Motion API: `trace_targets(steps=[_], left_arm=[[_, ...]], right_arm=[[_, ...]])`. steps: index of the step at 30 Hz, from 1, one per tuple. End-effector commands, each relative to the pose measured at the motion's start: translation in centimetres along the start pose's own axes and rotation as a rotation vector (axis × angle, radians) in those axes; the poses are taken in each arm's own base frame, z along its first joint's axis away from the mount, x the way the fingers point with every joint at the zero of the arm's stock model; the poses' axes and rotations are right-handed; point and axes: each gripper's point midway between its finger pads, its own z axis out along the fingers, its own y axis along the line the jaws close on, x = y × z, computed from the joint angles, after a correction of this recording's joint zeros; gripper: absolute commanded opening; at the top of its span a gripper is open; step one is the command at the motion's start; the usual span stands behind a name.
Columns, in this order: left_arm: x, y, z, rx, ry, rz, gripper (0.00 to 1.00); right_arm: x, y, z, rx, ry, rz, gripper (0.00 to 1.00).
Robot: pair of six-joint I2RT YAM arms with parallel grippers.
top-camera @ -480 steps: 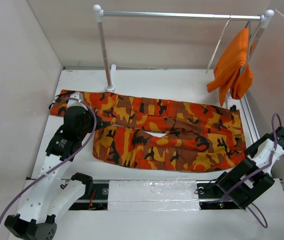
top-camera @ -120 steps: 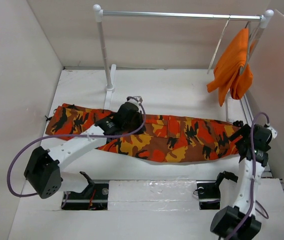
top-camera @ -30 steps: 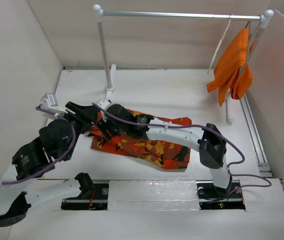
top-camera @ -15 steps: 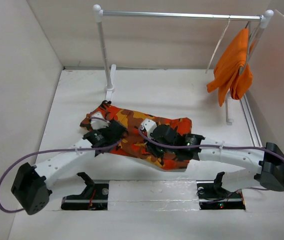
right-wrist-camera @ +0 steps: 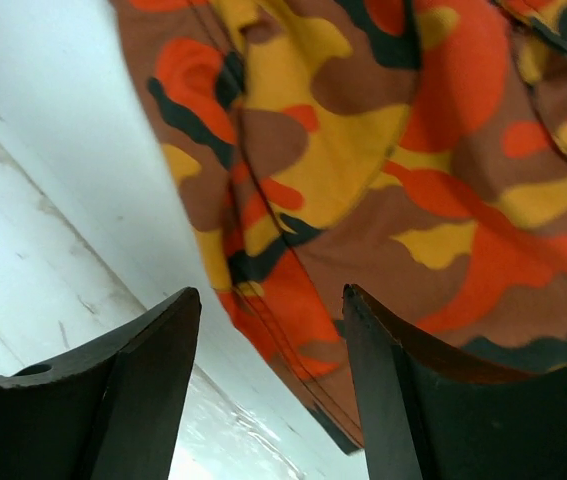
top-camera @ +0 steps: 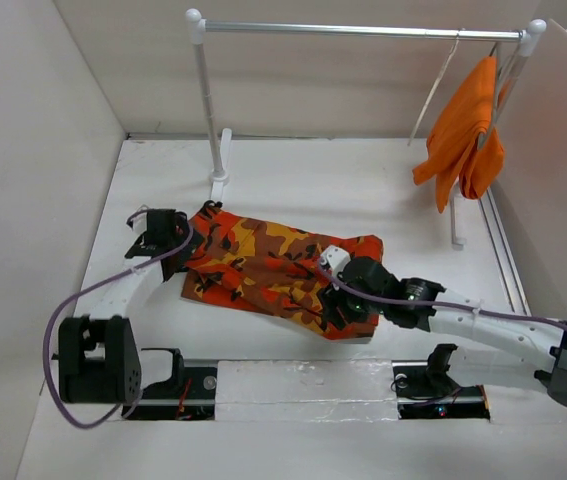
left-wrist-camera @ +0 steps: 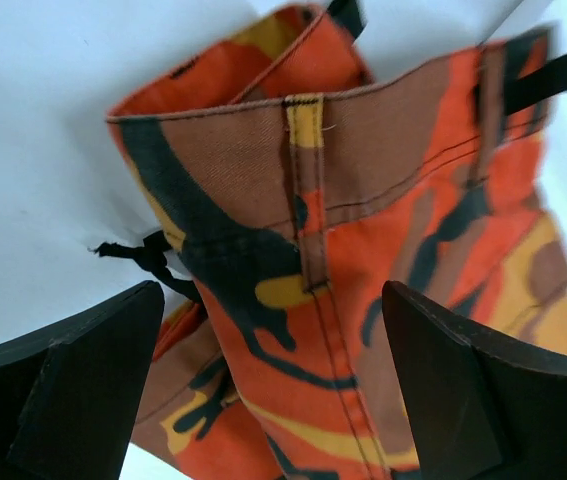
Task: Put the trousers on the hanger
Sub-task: Fold the trousers at the center of the board.
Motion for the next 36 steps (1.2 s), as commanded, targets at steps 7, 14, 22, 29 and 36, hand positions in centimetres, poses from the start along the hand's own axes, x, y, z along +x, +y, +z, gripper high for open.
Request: trace_targets(steps=[7, 14, 22, 29, 36], left_arm=[[-1.5, -2.7, 1.9, 0.036, 0.018, 0.098, 0.65], [-2.7, -4.0, 1.8, 0.045, 0.019, 0.137, 0.01], [-8.0, -7.2, -7.7, 0.165, -0.093, 0.120, 0.00], [-1.0, -0.1, -8.1, 0.053, 0.037, 0.037, 0.00], [2.7, 4.2, -8.4, -0.117, 0.111, -0.105, 0.02]], right_arm=[[5.0, -3.7, -3.4, 0.059, 0.125, 0.041, 0.70], [7.8, -7.7, -1.8, 0.156, 0.157, 0.145, 0.65], [8.1, -11.1, -0.4, 0.186, 0.126, 0.205, 0.35], [8.5, -11.9, -0.3, 0.163, 0.098, 0.265, 0.13], [7.1, -12.7, -2.2, 0.193, 0.067, 0.288, 0.23]])
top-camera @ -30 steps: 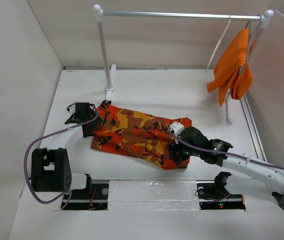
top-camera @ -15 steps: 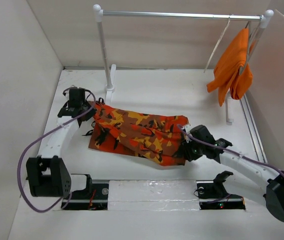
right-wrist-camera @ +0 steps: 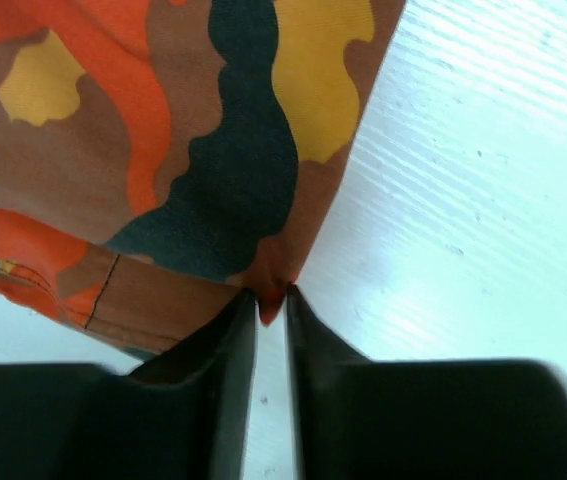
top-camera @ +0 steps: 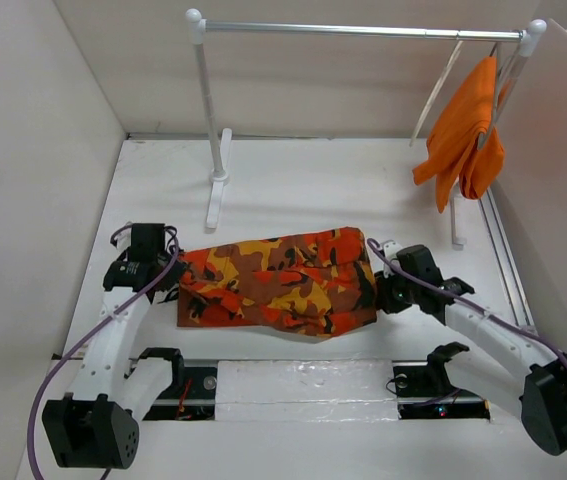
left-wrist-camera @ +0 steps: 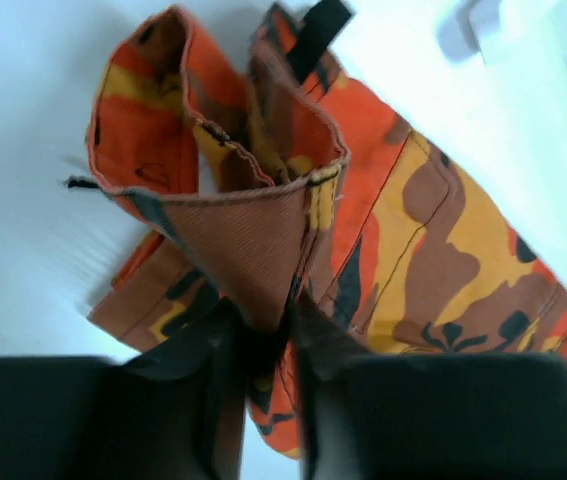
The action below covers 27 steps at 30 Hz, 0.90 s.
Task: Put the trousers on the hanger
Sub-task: Fold the trousers at the center of the board.
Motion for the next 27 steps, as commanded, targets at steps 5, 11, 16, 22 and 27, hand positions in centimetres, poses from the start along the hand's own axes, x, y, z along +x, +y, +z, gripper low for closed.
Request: trace_targets(steps=[5, 11, 16, 22, 27], left_arm=[[2.4, 2.3, -0.7, -0.066, 0.061, -0.110, 0.75], [-4.2, -3.5, -4.3, 0.097, -0.141, 0.023, 0.79], [1.2, -7.4, -1.9, 0.339, 0.103, 0.132, 0.33], [3.0, -8.6, 1.1, 0.391, 0.191, 0.198, 0.07], [0.1, -11.4, 2.0, 0.413, 0.110, 0.251, 0.08]], right_arm=[[-6.4, 0.5, -4.5, 0.015, -0.158, -0.087, 0.49], [-9.0, 4.3, -2.9, -0.139, -0.179, -0.208, 0.46], [-6.7, 4.3, 1.1, -0.157, -0.058, -0.174, 0.12], [-2.7, 5.3, 2.2, -0.230, 0.015, -0.121, 0.03], [-9.9, 5.4, -4.0, -0.125, -0.142, -0.173, 0.40]])
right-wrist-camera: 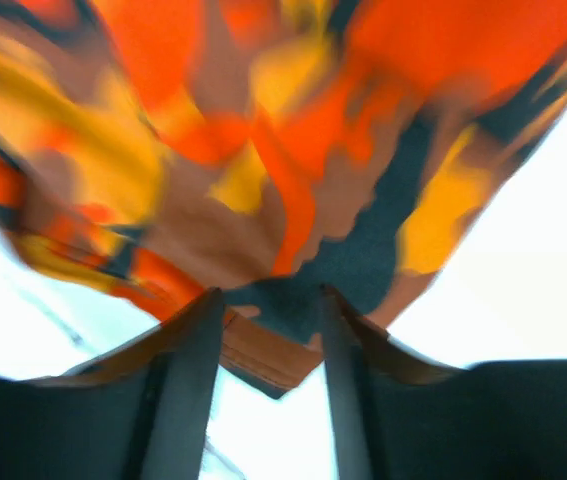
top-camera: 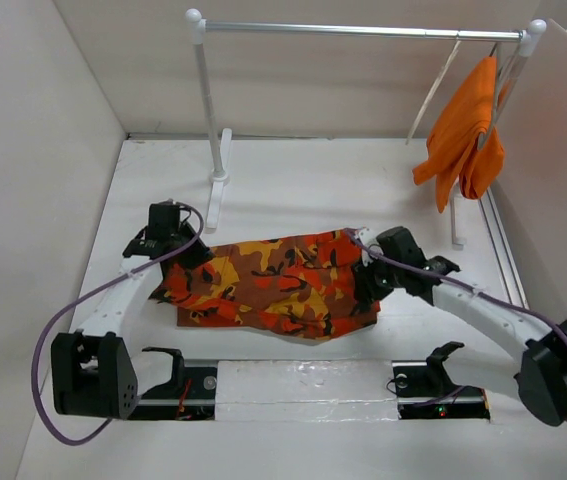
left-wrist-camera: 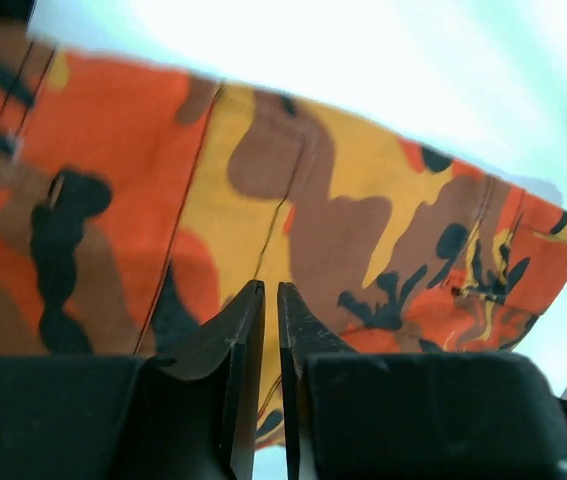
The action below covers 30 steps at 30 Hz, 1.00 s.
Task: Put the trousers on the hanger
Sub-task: Fold the trousers at the center of the board, then pick up the hanger from the clothesline.
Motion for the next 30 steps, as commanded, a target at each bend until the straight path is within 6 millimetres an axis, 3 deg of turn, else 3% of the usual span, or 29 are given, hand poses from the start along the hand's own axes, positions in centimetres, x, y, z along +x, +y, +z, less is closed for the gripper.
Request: trace_targets(steps=[1, 2, 3, 4, 5, 6, 7, 8, 9, 10, 11, 13, 15, 16, 19, 20, 23, 25, 30], left_arm=[[-4.3, -4.7, -0.8, 0.130, -0.124, 0.123, 0.07], [-5.2, -7.4, -0.8, 0.152, -0.143, 0.179, 0.07], [-6.3, -8.6, -0.9, 0.117, -0.198, 0.219, 0.06], [-6.8, -10.5, -0.9, 0.111, -0.219, 0.281, 0.06], [-6.7, -15.1, -1.2, 0.133, -0.234, 0.363, 0.06], [-7.2, -16.6, -1.6, 0.102, -0.284, 0.403, 0.06], [-7.1, -18.6, -1.8, 0.112, -0.300, 0.434, 0.07], [-7.1, -21.4, -2.4, 0.139, -0.320, 0.466, 0.07], [-5.2, -23.3, -2.8, 0.176, -0.311, 0.507, 0.09], [-4.3, -24.1, -2.8, 0.197, -0.304, 0.522, 0.10], [-3.2, -24.8, -2.8, 0.234, -0.297, 0.525, 0.11], [-0.2, -25.6, -2.7, 0.310, -0.239, 0.539, 0.15], [2.5, -24.9, -1.8, 0.359, -0.174, 0.530, 0.17], [4.1, -25.0, -1.7, 0.381, -0.147, 0.543, 0.18], [7.6, -23.7, -0.7, 0.363, -0.082, 0.578, 0.21], [9.6, -23.6, -0.8, 0.374, -0.051, 0.609, 0.23], [12.1, -23.3, -1.5, 0.379, -0.029, 0.655, 0.40], [13.3, -23.1, -1.9, 0.407, -0.008, 0.673, 0.48], [13.9, -22.5, -2.0, 0.420, 0.009, 0.689, 0.48]], right_arm=[[-10.5, 1.3, -7.1, 0.054, -0.279, -0.085, 0.51], [-12.0, 0.8, -9.0, 0.079, -0.319, -0.083, 0.55], [-13.8, 0.8, -10.7, 0.091, -0.366, -0.095, 0.55], [-17.5, 1.3, -14.3, 0.108, -0.475, -0.113, 0.55], [-18.9, 0.5, -16.1, 0.147, -0.507, -0.098, 0.56], [-20.3, 0.3, -17.8, 0.165, -0.549, -0.094, 0.55], [-21.9, 0.1, -19.8, 0.182, -0.601, -0.088, 0.52], [-24.6, 0.6, -23.7, 0.197, -0.703, -0.096, 0.51], [-25.9, -0.4, -25.1, 0.228, -0.738, -0.068, 0.50], [-27.0, -0.6, -26.7, 0.243, -0.783, -0.053, 0.51], [-28.7, -0.3, -29.6, 0.244, -0.865, -0.029, 0.54], [-30.3, -2.2, -31.4, 0.266, -0.923, 0.061, 0.66], [-31.9, -3.1, -33.3, 0.268, -0.996, 0.125, 0.71], [-32.4, -5.0, -32.9, 0.288, -0.992, 0.170, 0.74], [-34.1, -6.9, -33.6, 0.311, -1.052, 0.256, 0.78], [-34.6, -8.2, -32.8, 0.337, -1.045, 0.291, 0.79], [-35.9, -9.9, -32.8, 0.376, -1.075, 0.371, 0.82], [-37.0, -11.1, -31.9, 0.337, -1.099, 0.428, 0.82], [-37.0, -12.2, -30.9, 0.339, -1.103, 0.520, 0.82]])
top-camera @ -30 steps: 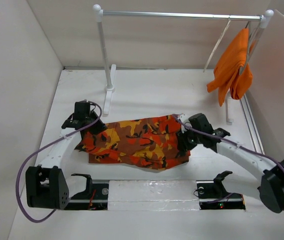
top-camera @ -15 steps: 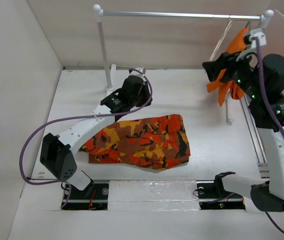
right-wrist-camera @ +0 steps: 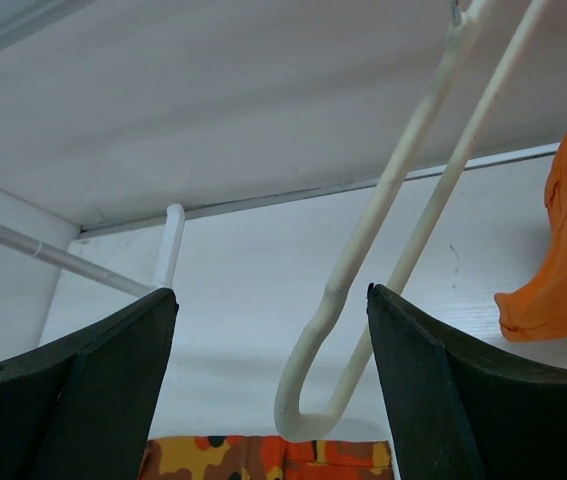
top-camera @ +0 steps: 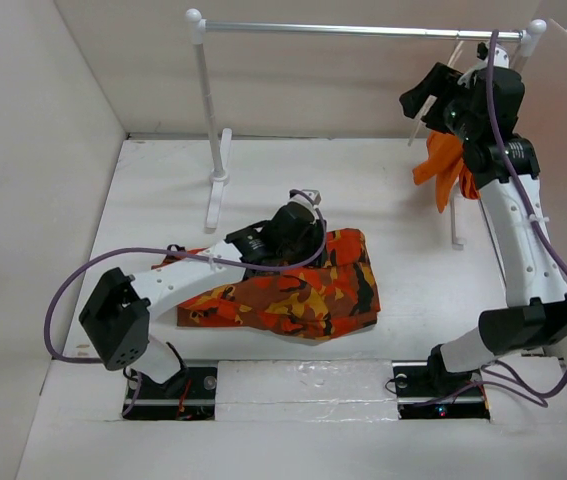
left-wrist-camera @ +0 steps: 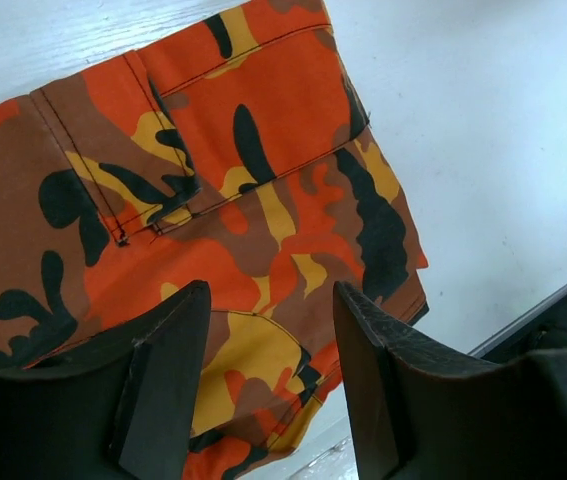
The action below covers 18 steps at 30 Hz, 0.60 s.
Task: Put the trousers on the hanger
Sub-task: Pick up the hanger from the clothesline.
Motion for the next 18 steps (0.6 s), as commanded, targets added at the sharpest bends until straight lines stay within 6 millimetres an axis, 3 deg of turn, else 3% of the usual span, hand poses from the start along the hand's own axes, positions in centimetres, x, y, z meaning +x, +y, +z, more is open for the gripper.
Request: trace_targets(steps=[1, 4, 8, 12, 18], left_arm=[[-0.9, -0.1, -1.0, 0.030, -0.042, 0.000, 0.48], [-0.8, 0.0, -1.4, 0.039, -0.050, 0.004, 0.48], [-0.7, 0.3, -1.6, 0.030, -0.057, 0.005, 0.47], [-0.5, 1.0, -1.7, 0.003, -0.061, -0.005, 0.45], [0.0, 1.0, -1.6, 0.012, -0.051, -0.020, 0.44]], right_arm=[[-4.3, 0.8, -1.4, 0.000, -0.161, 0.090, 0.82], [-3.3, 0.8, -0.8, 0.000, -0.162, 0.125, 0.81], [0.0, 0.3, 1.1, -0.030, -0.109, 0.185, 0.78], [1.3, 0.1, 2.0, -0.052, -0.096, 0.213, 0.73], [0.6, 0.6, 1.8, -0.086, -0.147, 0.221, 0.49]])
